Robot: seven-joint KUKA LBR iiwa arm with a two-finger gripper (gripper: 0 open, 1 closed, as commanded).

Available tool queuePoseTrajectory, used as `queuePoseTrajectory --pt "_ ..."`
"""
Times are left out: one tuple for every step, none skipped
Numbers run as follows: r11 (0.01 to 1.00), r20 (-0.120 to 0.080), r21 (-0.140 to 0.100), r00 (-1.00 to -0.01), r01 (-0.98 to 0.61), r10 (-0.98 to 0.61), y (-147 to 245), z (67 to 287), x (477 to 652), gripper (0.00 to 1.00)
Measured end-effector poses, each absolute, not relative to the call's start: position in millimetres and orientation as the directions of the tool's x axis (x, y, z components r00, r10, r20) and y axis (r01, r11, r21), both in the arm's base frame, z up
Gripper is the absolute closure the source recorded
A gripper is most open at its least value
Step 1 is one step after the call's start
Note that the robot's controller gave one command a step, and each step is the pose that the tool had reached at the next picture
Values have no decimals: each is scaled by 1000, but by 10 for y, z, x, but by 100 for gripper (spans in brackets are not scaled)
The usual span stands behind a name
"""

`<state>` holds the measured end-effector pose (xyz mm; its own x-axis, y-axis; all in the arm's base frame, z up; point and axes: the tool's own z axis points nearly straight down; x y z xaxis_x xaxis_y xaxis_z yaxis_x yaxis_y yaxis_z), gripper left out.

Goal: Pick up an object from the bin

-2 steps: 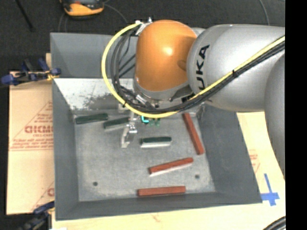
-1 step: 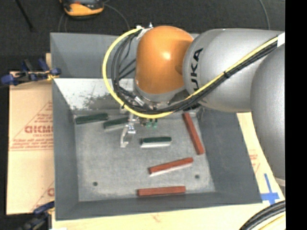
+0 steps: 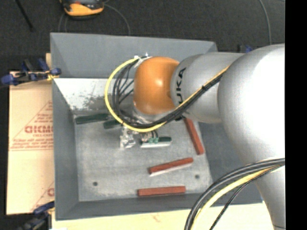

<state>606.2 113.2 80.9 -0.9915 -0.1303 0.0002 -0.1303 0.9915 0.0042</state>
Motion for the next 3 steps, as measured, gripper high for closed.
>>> queuePoseTrajectory --pt "992 -2 5 -992 -129 -129 1133 810 6066 100" --pt "985 2 -1 -985 -174 -174 1076 1171 6007 100" --pt "983 -2 -1 -983 -183 -183 1031 1789 6142 100"
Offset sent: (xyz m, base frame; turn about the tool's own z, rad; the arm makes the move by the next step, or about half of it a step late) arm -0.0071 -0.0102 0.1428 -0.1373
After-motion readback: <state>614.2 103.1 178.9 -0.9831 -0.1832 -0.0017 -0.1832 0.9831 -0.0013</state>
